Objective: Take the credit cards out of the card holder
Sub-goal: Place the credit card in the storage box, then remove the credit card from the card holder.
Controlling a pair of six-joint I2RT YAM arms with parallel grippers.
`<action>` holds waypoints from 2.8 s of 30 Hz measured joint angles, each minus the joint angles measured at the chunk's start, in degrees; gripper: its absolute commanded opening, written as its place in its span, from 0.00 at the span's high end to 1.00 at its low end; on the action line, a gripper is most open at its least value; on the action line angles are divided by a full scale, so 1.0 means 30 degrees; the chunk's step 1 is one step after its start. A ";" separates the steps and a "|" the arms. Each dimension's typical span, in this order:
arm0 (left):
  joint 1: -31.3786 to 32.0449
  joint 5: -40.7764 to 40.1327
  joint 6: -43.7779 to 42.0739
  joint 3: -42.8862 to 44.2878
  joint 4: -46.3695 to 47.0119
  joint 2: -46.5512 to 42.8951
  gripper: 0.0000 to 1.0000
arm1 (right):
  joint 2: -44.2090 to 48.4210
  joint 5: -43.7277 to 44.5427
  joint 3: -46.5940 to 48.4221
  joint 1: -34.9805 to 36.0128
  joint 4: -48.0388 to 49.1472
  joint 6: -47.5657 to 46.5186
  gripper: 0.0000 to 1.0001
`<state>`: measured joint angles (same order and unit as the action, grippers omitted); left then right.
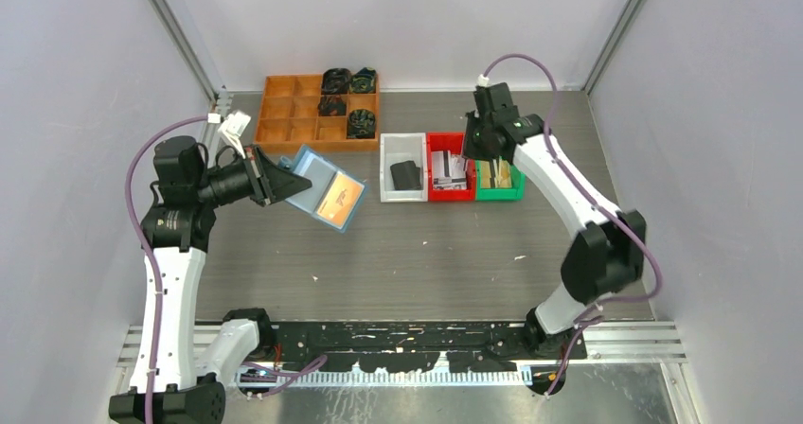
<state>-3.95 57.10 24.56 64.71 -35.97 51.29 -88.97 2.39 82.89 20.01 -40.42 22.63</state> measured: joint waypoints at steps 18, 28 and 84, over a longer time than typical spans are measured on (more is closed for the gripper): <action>-0.0022 0.3432 0.3191 0.0022 0.1785 -0.0335 1.00 | -0.7905 -0.1151 0.4175 -0.0211 0.0903 -0.0452 0.99; -0.0036 0.5413 0.5843 -0.0095 0.4728 -0.0911 1.00 | -0.8393 -0.2033 0.4197 -0.0211 0.1086 -0.0270 0.73; 0.2273 0.2871 -1.9205 0.4728 -1.7901 0.2361 1.00 | 0.0226 -1.7646 0.0991 1.0972 0.3861 -0.3439 0.32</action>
<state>2.87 65.71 -33.06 78.89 -89.67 58.37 -88.29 -50.54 85.86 52.93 -28.84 12.32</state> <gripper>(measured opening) 0.099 0.702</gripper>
